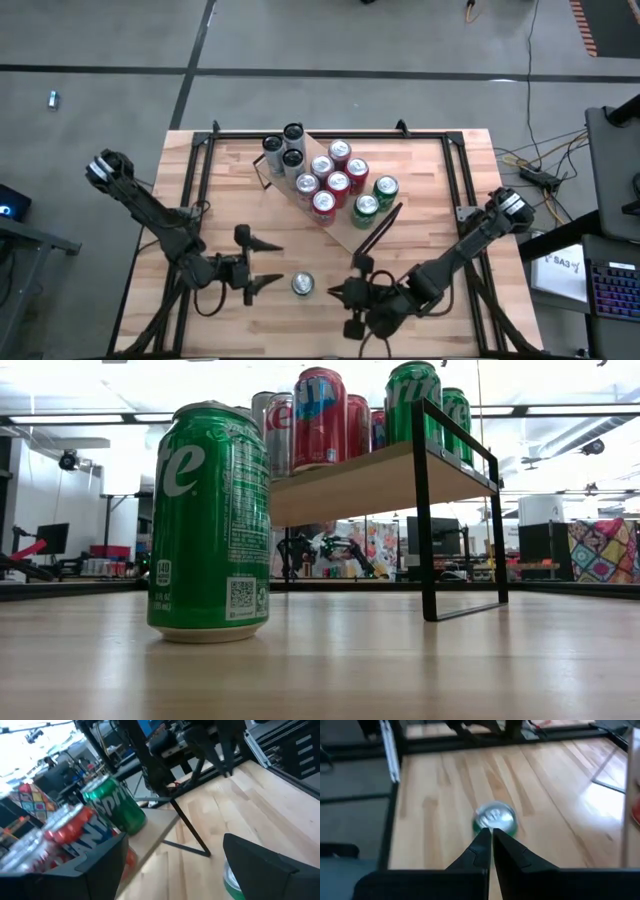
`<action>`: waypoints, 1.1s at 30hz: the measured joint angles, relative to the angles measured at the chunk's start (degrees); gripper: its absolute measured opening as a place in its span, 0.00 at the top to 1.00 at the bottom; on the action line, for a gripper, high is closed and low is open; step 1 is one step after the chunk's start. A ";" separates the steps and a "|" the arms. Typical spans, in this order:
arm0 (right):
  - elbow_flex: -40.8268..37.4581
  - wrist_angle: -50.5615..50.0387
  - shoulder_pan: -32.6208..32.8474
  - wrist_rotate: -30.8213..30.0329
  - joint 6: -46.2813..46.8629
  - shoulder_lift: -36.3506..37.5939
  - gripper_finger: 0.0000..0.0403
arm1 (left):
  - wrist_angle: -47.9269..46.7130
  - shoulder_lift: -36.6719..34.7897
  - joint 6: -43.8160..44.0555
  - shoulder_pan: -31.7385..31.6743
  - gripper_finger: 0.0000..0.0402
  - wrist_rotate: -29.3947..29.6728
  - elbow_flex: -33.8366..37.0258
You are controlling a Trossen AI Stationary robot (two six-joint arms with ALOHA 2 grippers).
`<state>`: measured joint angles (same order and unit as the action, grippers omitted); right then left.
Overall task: Place canned beverage on shelf
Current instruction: Put the green soda can on the shelf aligned with the other green soda can
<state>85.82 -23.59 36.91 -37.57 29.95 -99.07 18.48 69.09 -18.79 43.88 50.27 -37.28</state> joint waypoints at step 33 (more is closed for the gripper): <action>0.09 11.93 -2.47 0.09 -4.72 -0.92 0.98 | -13.38 0.47 18.41 -0.04 0.23 -6.29 -2.34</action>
<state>85.91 -11.66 34.43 -37.47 25.23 -99.98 5.10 69.56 -0.38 43.83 43.98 -39.62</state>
